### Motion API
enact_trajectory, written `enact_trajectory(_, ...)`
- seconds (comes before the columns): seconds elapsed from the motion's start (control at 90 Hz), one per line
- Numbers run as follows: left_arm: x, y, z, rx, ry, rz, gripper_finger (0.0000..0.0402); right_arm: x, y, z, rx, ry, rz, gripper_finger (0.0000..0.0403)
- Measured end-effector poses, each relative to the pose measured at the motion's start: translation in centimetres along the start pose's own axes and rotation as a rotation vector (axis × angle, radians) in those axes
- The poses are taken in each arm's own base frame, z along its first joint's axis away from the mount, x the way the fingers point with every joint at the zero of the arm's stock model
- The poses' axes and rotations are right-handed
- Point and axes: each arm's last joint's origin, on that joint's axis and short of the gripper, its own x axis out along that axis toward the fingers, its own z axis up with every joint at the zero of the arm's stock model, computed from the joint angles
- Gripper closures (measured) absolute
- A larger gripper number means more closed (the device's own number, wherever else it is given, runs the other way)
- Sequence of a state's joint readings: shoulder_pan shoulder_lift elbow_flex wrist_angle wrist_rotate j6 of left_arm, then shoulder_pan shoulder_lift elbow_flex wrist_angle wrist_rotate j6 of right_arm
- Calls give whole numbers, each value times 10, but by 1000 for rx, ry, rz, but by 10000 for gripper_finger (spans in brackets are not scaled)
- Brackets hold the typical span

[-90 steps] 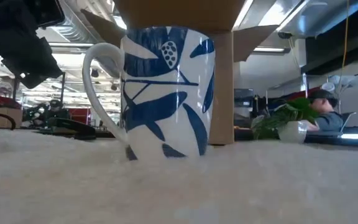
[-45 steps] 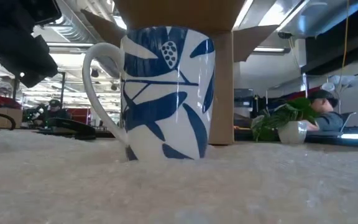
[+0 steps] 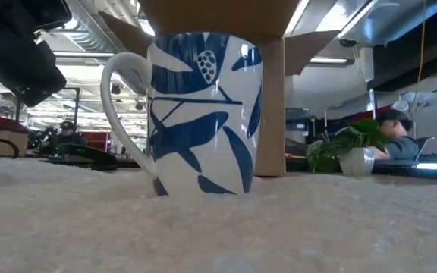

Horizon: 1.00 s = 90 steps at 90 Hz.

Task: Wrap mug
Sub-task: Wrap the blue mug with bubble wrap

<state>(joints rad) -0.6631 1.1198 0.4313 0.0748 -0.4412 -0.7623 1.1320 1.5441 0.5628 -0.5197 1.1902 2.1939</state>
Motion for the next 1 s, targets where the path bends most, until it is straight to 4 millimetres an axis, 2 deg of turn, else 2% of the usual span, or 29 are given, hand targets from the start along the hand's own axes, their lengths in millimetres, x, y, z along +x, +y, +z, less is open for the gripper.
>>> enact_trajectory(0.156, 1, 3, 3, -33, -21, 27, 341, -5, -26, 35, -90, -52, 47, 403)
enact_trajectory(0.311, 4, 5, 10, -56, -68, 31, 341, -9, -52, 57, -231, 162, 7, 403)
enact_trajectory(0.456, 6, 10, 16, -84, -101, 59, 341, -13, -81, 67, -279, 286, 113, 403)
enact_trajectory(0.567, 7, 12, 21, -76, -132, 63, 341, -21, -75, 78, -376, 374, 248, 403)
enact_trajectory(0.767, 9, 14, 26, -48, -161, 63, 341, -29, -75, 91, -358, 556, 384, 403)
enact_trajectory(0.867, 8, 13, 26, -51, -166, 56, 341, -31, -76, 88, -362, 676, 394, 403)
enact_trajectory(1.0, 8, 12, 27, -78, -178, 42, 341, -28, -78, 81, -441, 732, 327, 403)
